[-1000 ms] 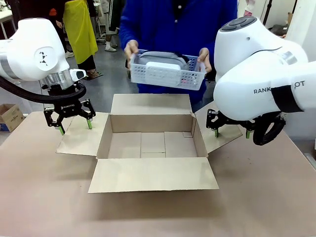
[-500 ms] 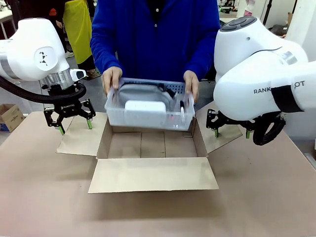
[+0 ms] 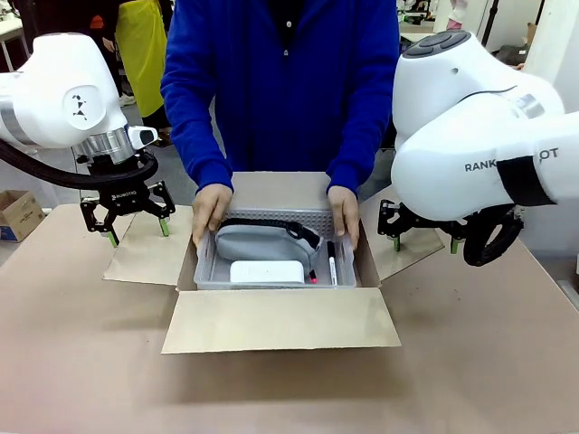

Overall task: Pack the gift set into the box.
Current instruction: Lift both hands away from the flaps of the Package Box.

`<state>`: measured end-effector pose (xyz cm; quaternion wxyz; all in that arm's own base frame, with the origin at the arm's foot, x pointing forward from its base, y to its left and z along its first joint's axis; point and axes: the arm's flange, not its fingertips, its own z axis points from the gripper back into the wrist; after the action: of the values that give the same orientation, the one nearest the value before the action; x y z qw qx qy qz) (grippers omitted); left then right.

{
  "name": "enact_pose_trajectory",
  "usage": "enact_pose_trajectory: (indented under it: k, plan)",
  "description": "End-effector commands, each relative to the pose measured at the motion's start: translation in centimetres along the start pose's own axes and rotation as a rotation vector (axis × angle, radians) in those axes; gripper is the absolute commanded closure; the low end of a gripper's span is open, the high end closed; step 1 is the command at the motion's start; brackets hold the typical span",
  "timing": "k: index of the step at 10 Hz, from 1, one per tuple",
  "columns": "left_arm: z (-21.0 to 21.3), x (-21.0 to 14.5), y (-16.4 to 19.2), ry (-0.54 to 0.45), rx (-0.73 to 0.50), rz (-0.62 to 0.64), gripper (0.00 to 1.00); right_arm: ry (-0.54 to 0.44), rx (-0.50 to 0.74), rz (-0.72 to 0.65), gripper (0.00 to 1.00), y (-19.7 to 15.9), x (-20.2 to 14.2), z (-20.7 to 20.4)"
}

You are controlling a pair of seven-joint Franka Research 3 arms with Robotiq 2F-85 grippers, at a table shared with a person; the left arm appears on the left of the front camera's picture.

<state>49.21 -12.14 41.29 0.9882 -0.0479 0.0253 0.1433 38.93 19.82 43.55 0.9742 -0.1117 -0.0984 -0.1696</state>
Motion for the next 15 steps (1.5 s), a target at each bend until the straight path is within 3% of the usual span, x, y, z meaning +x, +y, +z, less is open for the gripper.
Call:
enact_pose_trajectory:
  k: [1,11,12,13,14,15]
  plan:
    - [0.3,-0.1,0.0,-0.002,0.015,0.012,0.0,-0.016,-0.016,-0.006,0.0,0.1,0.3,0.0]
    - [0.0,0.0,0.0,0.0,0.0,0.0,0.0,0.0,0.0,0.0,0.0,0.0,0.0,0.0]
    - [2.8,0.0,3.5,0.147,-0.251,-0.199,0.0,0.131,0.318,-0.062,0.0,-5.1,1.5,2.4]
    - [4.1,0.5,7.6,0.308,-0.531,-0.403,0.0,0.278,0.559,-0.135,0.0,-11.1,2.5,3.2]
    - [4.0,1.1,10.2,0.359,-0.764,-0.449,0.0,0.42,0.781,-0.217,0.0,-16.7,2.8,2.6]
    - [3.3,1.8,12.9,0.405,-1.003,-0.448,0.0,0.451,0.979,-0.297,0.0,-21.8,1.9,0.4]
